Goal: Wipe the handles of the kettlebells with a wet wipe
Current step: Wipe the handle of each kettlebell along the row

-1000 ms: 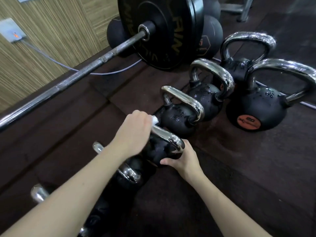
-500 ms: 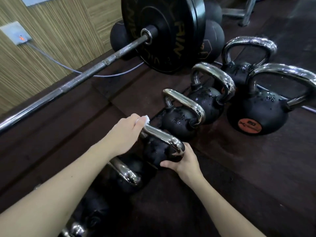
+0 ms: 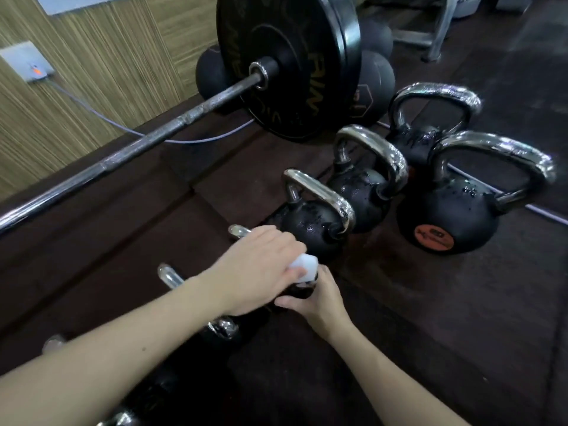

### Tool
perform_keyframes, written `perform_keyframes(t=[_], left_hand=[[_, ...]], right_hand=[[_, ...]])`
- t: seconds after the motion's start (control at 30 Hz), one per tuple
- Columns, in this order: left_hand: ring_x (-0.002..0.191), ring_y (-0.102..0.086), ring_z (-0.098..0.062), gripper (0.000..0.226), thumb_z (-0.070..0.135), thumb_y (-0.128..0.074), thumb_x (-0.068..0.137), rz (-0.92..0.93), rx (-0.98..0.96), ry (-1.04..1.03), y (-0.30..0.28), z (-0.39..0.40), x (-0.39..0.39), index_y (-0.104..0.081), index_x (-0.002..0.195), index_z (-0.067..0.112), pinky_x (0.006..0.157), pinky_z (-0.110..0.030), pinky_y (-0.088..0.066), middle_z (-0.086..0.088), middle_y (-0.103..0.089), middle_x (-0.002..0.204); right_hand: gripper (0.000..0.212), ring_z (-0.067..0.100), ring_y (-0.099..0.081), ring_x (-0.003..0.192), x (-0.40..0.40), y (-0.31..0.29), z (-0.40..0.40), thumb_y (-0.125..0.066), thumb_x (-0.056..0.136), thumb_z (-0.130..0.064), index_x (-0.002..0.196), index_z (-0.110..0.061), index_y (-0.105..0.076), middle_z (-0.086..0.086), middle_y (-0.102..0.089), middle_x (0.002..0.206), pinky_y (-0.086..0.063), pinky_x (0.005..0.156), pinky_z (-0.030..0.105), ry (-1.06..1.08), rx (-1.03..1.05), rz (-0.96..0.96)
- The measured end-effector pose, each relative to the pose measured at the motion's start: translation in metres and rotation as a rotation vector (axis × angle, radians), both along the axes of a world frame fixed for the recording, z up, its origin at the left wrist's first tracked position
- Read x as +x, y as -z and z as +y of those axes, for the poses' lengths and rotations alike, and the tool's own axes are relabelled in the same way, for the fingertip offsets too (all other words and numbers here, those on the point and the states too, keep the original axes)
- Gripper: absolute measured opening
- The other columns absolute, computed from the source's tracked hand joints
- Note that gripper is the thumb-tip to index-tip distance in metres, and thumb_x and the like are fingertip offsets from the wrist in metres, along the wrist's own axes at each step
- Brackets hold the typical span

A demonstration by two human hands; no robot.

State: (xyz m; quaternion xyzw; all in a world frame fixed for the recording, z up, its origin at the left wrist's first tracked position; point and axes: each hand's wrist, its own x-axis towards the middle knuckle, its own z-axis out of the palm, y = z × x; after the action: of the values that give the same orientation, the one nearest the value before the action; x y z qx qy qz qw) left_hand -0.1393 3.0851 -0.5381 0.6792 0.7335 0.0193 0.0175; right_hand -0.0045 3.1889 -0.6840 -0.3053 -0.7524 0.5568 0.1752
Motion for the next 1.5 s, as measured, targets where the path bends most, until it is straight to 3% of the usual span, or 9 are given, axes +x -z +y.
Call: perform_keyframes(t=[0.2,0.4,0.57,0.77,0.93,1.07,1.17,1.33,1.5], left_hand=[[0.113,-0.061,-0.016,0.047,0.047,-0.02,0.11,-0.293,-0.026,-0.414,-0.016,-0.021,-0.052,-0.064,0.117,0.032,0.102,-0.037,-0.044,0.011,-0.066,0.115],[0.096,-0.064,-0.033,0.044,0.037,-0.03,0.112,-0.458,0.22,-0.763,-0.036,0.013,-0.061,-0.062,0.091,0.016,0.085,-0.045,-0.046,-0.007,-0.07,0.093],[0.093,-0.058,-0.025,0.042,0.033,-0.023,0.112,-0.297,0.351,-0.598,-0.036,0.082,-0.078,-0.059,0.096,0.018,0.082,-0.04,-0.043,0.0,-0.064,0.096],[0.14,-0.052,-0.037,0.051,0.028,-0.026,0.102,0.05,0.037,-0.015,-0.003,0.128,-0.053,-0.059,0.14,0.018,0.117,-0.06,-0.039,-0.011,-0.063,0.143],[0.147,-0.043,-0.028,0.054,0.046,-0.031,0.107,0.065,0.028,0.291,0.002,0.121,-0.008,-0.057,0.145,0.018,0.126,-0.048,-0.021,-0.006,-0.057,0.149],[0.115,-0.064,-0.025,0.033,0.033,-0.04,0.106,-0.014,0.173,0.247,-0.002,0.132,-0.042,-0.062,0.128,0.022,0.114,-0.042,-0.032,-0.001,-0.069,0.117],[0.087,-0.061,-0.029,0.019,0.021,-0.058,0.104,-0.07,0.164,0.074,-0.005,0.138,-0.077,-0.049,0.115,0.034,0.088,-0.049,-0.047,0.001,-0.062,0.09],[0.097,-0.056,-0.023,0.033,0.033,-0.031,0.112,-0.112,0.166,-0.079,-0.01,0.129,-0.091,-0.056,0.092,0.041,0.098,-0.049,-0.046,0.007,-0.058,0.091],[0.104,-0.062,-0.029,0.035,0.034,-0.037,0.101,0.05,0.052,0.16,-0.003,0.136,-0.028,-0.067,0.115,0.024,0.118,-0.053,-0.033,0.0,-0.065,0.103]], right_hand=[[0.096,-0.001,-0.049,0.129,0.033,-0.02,0.034,-0.096,0.063,-0.047,0.147,-0.032,-0.052,-0.018,-0.049,0.136,-0.037,0.103,0.008,-0.121,0.081,-0.107],[0.101,0.003,-0.048,0.132,0.046,-0.043,0.086,-0.094,0.06,-0.055,0.145,-0.028,-0.047,-0.016,-0.049,0.14,-0.038,0.104,0.017,-0.012,0.166,-0.205],[0.108,0.005,-0.047,0.134,0.013,-0.047,0.111,-0.093,0.055,-0.059,0.147,-0.028,-0.047,-0.014,-0.048,0.144,-0.038,0.113,0.024,0.011,0.15,-0.172],[0.094,-0.014,-0.044,0.118,-0.008,-0.025,0.118,-0.097,0.054,-0.052,0.138,-0.035,-0.058,-0.014,-0.046,0.138,-0.038,0.103,0.01,0.023,0.155,-0.186],[0.026,0.007,-0.067,0.092,-0.012,-0.018,0.117,-0.069,0.094,-0.029,0.115,-0.031,-0.053,0.001,-0.064,0.11,-0.054,0.079,0.027,0.03,0.128,-0.124],[0.081,-0.005,-0.06,0.111,-0.015,-0.016,0.116,-0.097,0.05,-0.039,0.122,-0.043,-0.062,-0.01,-0.054,0.129,-0.052,0.094,0.018,0.103,0.07,-0.153],[0.1,-0.016,-0.046,0.123,-0.017,-0.019,0.118,-0.101,0.05,-0.043,0.14,-0.034,-0.059,-0.018,-0.048,0.134,-0.036,0.101,0.002,0.1,0.057,-0.124],[0.106,-0.005,-0.053,0.124,-0.017,-0.014,0.117,-0.102,0.046,-0.043,0.142,-0.035,-0.058,-0.029,-0.042,0.128,-0.041,0.11,0.016,0.139,0.041,-0.108],[0.079,0.006,-0.063,0.113,-0.018,-0.027,0.112,-0.096,0.047,-0.045,0.115,-0.062,-0.062,-0.018,-0.054,0.125,-0.054,0.102,0.035,0.186,0.0,-0.088]])
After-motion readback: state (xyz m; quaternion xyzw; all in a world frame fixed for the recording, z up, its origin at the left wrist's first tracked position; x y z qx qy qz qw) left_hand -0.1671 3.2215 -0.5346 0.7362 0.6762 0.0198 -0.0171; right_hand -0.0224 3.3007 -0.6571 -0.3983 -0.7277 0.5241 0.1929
